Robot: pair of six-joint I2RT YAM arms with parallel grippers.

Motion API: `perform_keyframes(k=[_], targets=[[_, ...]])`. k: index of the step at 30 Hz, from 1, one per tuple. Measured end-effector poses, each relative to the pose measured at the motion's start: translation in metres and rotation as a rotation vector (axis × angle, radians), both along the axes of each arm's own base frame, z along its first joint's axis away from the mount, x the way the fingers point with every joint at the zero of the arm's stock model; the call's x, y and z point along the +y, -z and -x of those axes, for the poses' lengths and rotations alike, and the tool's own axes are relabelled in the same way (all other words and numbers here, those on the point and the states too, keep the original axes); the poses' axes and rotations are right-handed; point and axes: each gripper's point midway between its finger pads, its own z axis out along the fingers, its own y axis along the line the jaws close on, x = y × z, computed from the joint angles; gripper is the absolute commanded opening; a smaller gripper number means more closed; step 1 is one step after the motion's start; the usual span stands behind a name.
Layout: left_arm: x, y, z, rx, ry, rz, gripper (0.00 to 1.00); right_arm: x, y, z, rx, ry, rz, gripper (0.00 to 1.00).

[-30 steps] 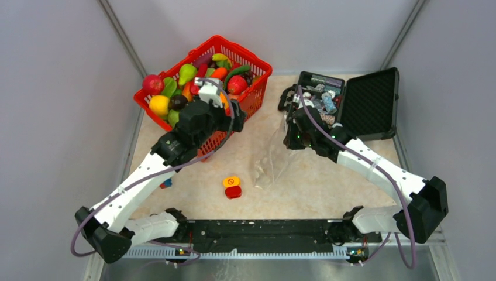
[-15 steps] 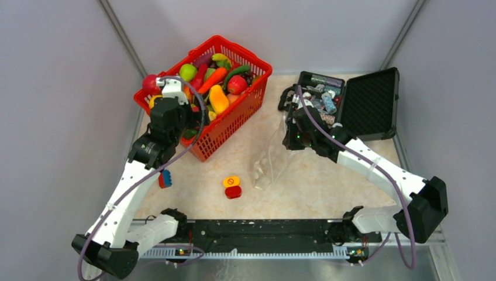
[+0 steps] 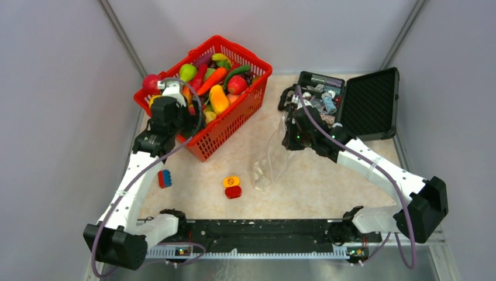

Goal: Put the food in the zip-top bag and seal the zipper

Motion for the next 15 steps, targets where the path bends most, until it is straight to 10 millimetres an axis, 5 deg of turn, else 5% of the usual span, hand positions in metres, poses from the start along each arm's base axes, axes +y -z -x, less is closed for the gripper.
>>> perform_keyframes(k=[15], targets=[[-0.007, -0.007, 0.004, -0.023, 0.057, 0.051, 0.28, 0.0, 0.0, 0.0, 0.0, -0.001, -0.002, 0.0]])
